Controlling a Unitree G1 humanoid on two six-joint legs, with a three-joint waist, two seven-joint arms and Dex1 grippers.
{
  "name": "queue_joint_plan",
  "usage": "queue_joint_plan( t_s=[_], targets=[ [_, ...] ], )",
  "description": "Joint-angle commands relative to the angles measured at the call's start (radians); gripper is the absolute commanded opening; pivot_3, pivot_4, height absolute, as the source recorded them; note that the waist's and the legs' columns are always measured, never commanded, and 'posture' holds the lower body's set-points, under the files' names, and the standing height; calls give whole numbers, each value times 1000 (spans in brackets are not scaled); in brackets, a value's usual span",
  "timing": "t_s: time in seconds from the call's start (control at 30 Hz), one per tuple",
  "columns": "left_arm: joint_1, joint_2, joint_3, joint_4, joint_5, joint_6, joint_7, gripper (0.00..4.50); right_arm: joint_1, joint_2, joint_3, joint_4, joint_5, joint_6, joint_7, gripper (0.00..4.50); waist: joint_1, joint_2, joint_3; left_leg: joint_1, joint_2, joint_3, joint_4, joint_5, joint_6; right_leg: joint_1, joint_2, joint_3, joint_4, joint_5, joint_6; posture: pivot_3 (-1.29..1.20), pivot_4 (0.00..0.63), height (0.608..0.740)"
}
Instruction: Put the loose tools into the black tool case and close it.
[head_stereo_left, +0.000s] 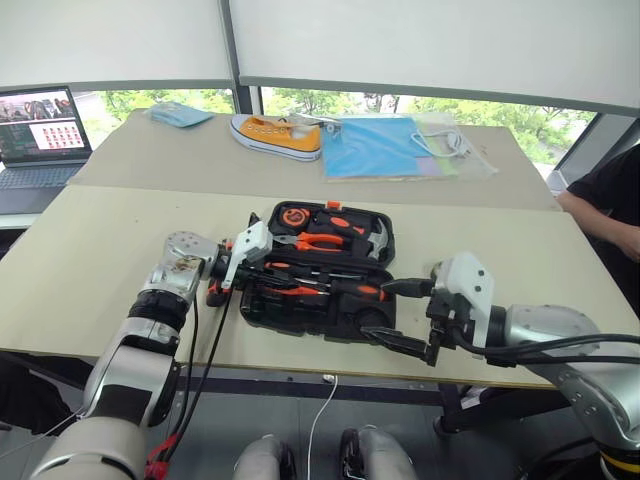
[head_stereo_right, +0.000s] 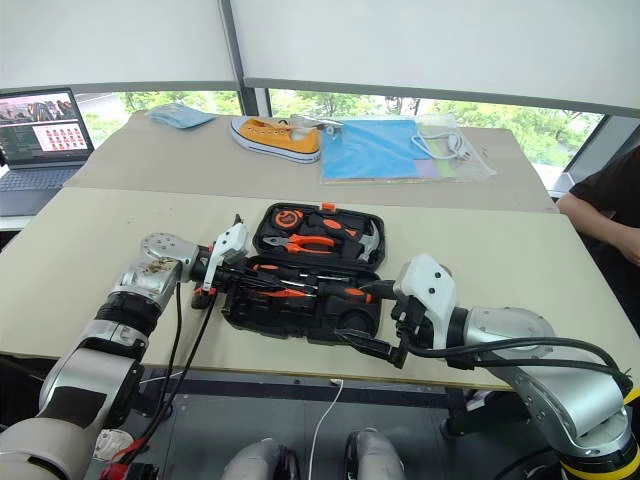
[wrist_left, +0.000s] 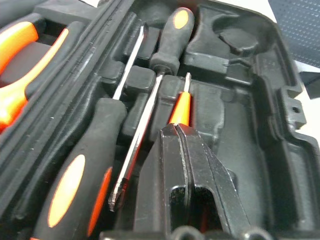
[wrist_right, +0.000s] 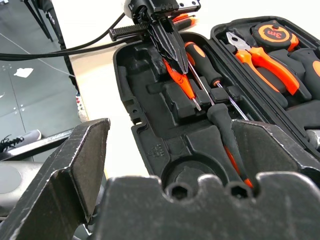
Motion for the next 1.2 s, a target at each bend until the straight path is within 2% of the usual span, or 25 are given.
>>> queue_joint_plan(
  t_s=[0.03,0.43,0.53,0.73,0.87,0.97,1.07,1.2],
  targets=[
    [8,3,2,42,29,-36,19,25,1,-2,-28,-29,23,2,-8,4500,0,0,0,0,0,0,0,0,0,0,0,0,0,0,0,0,150,718],
    [41,18,23,15,12,-25,19,25,-12,-10,-22,-17,18,-4,9,4500,-5,0,0,7,0,0,0,-1,1,8,-3,0,-1,0,0,0,150,718],
    [106,97,133,-186,-89,160,66,694,-67,-7,-2,22,12,-10,30,4500,-20,0,0,8,1,0,-1,-1,1,8,-3,0,-1,0,0,0,150,718],
    [420,234,410,-694,-244,554,318,2898,-158,16,49,125,-28,-58,84,4500,-34,0,0,9,3,-2,-4,0,-2,8,-2,2,-1,0,0,0,150,718],
    [659,257,607,-937,-301,718,483,4397,-194,27,95,172,-49,-94,141,4500,-24,0,0,10,2,-3,-5,0,-1,9,-3,4,-2,-1,0,0,150,718],
    [749,251,675,-1043,-331,809,573,4474,-221,35,124,205,-69,-119,181,4500,-6,0,0,10,2,-3,-5,-1,-1,10,-4,2,-3,-1,0,0,150,718],
    [748,245,669,-1091,-330,892,680,4474,-244,45,143,235,-86,-136,205,4500,12,0,0,9,0,-3,-6,-6,-8,10,-8,0,-3,-1,0,0,150,718],
    [594,202,623,-1080,-350,1139,859,4474,-260,63,159,252,-105,-150,214,4500,20,0,0,9,-2,-4,-8,-6,-9,11,-10,0,-4,0,2,0,150,718]
  ],
)
